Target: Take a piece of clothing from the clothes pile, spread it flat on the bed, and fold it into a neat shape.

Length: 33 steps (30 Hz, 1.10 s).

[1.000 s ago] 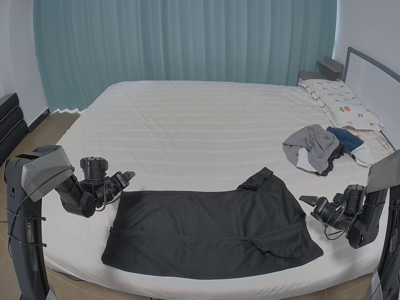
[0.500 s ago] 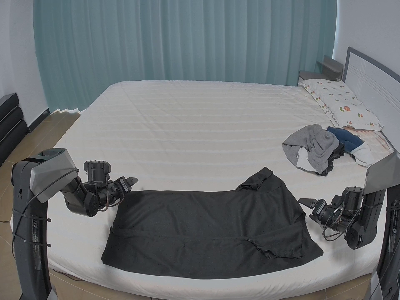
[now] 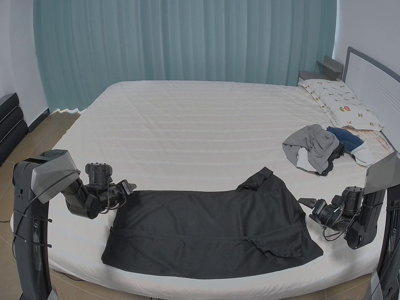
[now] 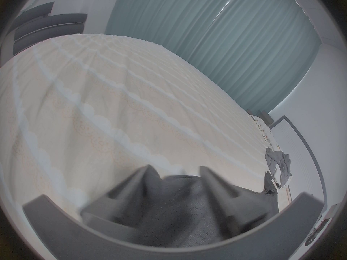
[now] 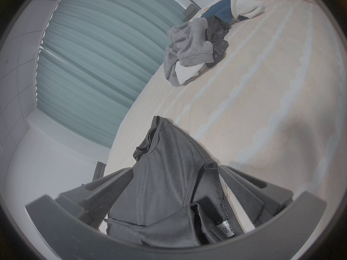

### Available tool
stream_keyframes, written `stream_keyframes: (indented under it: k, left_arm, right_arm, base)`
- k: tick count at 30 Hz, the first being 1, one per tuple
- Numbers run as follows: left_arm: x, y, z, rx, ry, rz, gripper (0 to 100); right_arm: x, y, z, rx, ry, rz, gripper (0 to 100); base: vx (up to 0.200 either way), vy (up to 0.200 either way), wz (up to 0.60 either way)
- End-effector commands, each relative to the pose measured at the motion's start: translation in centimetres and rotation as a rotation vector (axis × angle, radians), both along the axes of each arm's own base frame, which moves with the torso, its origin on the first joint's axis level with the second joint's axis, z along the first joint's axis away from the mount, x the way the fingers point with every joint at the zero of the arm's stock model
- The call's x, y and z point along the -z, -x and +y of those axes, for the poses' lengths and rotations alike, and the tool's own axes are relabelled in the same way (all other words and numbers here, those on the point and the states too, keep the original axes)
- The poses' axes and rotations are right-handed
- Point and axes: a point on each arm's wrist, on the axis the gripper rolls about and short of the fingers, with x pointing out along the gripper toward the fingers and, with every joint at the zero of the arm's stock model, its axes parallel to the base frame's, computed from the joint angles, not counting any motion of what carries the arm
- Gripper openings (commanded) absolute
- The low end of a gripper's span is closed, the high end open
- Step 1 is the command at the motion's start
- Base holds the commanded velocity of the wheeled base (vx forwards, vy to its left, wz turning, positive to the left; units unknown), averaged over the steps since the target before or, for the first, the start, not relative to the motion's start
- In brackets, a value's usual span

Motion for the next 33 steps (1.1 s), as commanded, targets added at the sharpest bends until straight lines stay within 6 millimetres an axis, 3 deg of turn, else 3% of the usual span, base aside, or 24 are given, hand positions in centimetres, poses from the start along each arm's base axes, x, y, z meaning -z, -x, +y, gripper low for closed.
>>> stream_keyframes:
  k: [1, 9, 13, 19, 20, 22, 26, 33]
  left_arm:
    - [0.1, 0.1, 0.3, -0.008, -0.001, 0.004, 0]
    - [-0.3, 0.0, 0.7, -0.042, -0.003, -0.044, 0]
    - [-0.3, 0.6, 0.7, -0.05, 0.001, -0.084, 0]
    - [-0.4, 0.9, 0.8, -0.078, 0.043, -0.094, 0]
    - [-0.4, 0.9, 0.8, -0.078, 0.043, -0.094, 0]
    - [-0.5, 0.8, 0.8, -0.081, 0.05, -0.095, 0]
    - [-0.2, 1.2, 0.8, -0.084, 0.053, -0.078, 0]
    - [-0.2, 1.2, 0.8, -0.086, 0.054, -0.08, 0]
  right_arm:
    - [-0.3, -0.1, -0.1, 0.003, 0.001, -0.018, 100]
    - [-0.7, -0.7, 0.3, -0.003, 0.007, -0.043, 100]
    - [-0.9, -1.9, 0.7, -0.017, 0.01, -0.062, 100]
    - [-2.0, -6.8, 2.2, 0.007, 0.057, -0.046, 100]
    - [-2.0, -6.8, 2.2, 0.007, 0.057, -0.046, 100]
    - [-2.3, -9.1, 2.4, 0.004, 0.068, -0.036, 100]
    - [-1.6, -11.9, 2.5, -0.002, 0.081, 0.0, 100]
    - [1.0, -14.0, 2.8, -0.054, 0.156, 0.023, 100]
  base:
    - [0.0, 0.0, 0.0]
    - [0.0, 0.0, 0.0]
    - [0.0, 0.0, 0.0]
    - [0.0, 0.0, 0.0]
    - [0.0, 0.0, 0.0]
    - [0.0, 0.0, 0.0]
    - [0.0, 0.0, 0.0]
    - [0.0, 0.0, 0.0]
